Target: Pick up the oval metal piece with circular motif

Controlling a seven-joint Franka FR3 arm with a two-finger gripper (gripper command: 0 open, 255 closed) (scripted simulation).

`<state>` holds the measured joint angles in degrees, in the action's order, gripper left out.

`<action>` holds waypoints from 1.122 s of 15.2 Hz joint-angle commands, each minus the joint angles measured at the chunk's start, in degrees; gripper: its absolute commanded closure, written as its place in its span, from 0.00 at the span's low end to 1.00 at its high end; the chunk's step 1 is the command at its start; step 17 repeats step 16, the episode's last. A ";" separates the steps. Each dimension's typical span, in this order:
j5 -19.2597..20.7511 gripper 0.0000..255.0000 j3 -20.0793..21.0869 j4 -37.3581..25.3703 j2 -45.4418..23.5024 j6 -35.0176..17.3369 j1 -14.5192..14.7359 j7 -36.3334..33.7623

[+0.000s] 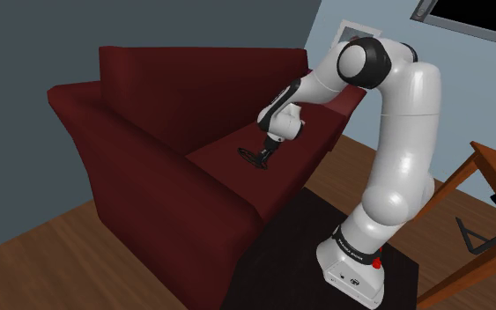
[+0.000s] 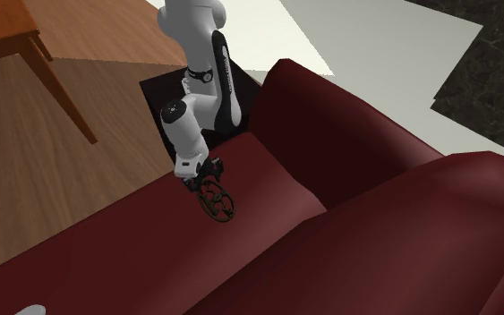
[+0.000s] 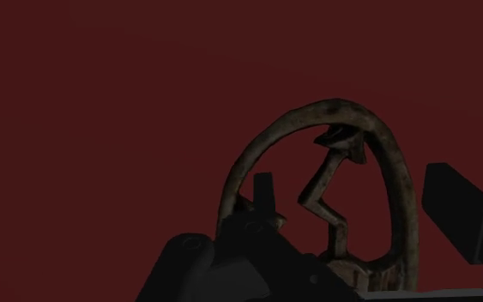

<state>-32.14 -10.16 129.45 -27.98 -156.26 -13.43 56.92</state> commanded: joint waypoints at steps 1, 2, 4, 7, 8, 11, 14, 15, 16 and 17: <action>0.83 1.00 -0.46 0.54 0.66 1.15 0.68 -0.81; 1.34 1.00 -0.88 0.78 1.43 1.67 0.99 -1.27; 2.39 1.00 -1.70 1.22 2.97 2.72 1.61 -2.20; 4.04 1.00 -2.90 1.79 5.24 4.33 2.47 -3.63; 4.61 1.00 -3.28 1.95 5.99 4.88 2.74 -4.12; 6.34 1.00 -4.37 2.37 8.22 6.54 3.50 -5.59; 8.12 1.00 -5.36 2.65 10.41 8.26 4.17 -7.08; 8.22 1.00 -5.40 2.67 10.52 8.34 4.20 -7.16; 8.22 1.00 -5.40 2.67 10.52 8.34 4.20 -7.16; 8.22 1.00 -5.40 2.67 10.52 8.34 4.20 -7.16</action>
